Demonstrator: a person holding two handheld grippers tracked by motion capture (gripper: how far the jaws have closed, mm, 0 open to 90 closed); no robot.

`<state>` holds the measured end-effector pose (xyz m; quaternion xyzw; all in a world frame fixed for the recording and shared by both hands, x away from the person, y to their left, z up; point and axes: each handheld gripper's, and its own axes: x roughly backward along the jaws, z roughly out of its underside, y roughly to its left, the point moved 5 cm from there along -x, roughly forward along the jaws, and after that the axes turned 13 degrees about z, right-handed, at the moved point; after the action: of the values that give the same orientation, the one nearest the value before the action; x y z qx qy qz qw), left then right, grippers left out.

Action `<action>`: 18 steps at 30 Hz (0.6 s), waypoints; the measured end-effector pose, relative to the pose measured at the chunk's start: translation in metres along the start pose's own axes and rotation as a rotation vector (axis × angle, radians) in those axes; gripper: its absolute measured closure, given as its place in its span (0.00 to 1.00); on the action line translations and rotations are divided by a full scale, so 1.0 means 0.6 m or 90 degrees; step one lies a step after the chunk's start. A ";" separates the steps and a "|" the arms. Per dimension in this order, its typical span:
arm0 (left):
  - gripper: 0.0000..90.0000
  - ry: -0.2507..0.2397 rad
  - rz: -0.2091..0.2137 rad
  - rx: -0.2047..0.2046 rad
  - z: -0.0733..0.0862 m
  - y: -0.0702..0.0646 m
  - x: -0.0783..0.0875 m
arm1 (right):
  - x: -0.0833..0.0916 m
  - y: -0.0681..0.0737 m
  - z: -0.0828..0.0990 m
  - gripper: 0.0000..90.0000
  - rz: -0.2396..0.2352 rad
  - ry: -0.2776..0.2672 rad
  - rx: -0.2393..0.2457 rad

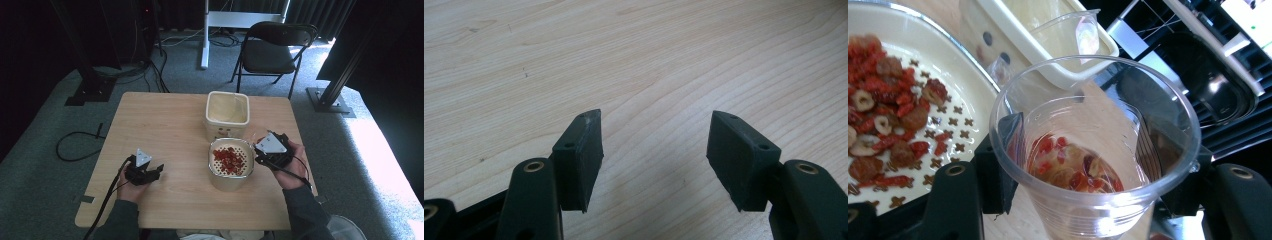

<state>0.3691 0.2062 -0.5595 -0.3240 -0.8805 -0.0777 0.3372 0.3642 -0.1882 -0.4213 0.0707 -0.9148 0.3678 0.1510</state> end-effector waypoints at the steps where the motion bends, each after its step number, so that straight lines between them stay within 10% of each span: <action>1: 0.45 0.000 0.001 0.000 0.000 0.000 0.000 | 0.001 0.003 -0.003 0.40 0.009 0.000 0.024; 11: 0.45 0.000 0.000 -0.001 0.000 0.000 0.001 | 0.007 0.036 -0.030 0.40 0.078 -0.010 0.244; 18: 0.45 0.001 0.001 -0.002 0.000 -0.001 0.000 | 0.009 0.051 -0.041 0.40 0.099 -0.021 0.332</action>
<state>0.3688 0.2057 -0.5593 -0.3250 -0.8800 -0.0789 0.3374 0.3571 -0.1489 -0.4226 0.0429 -0.7942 0.6002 0.0846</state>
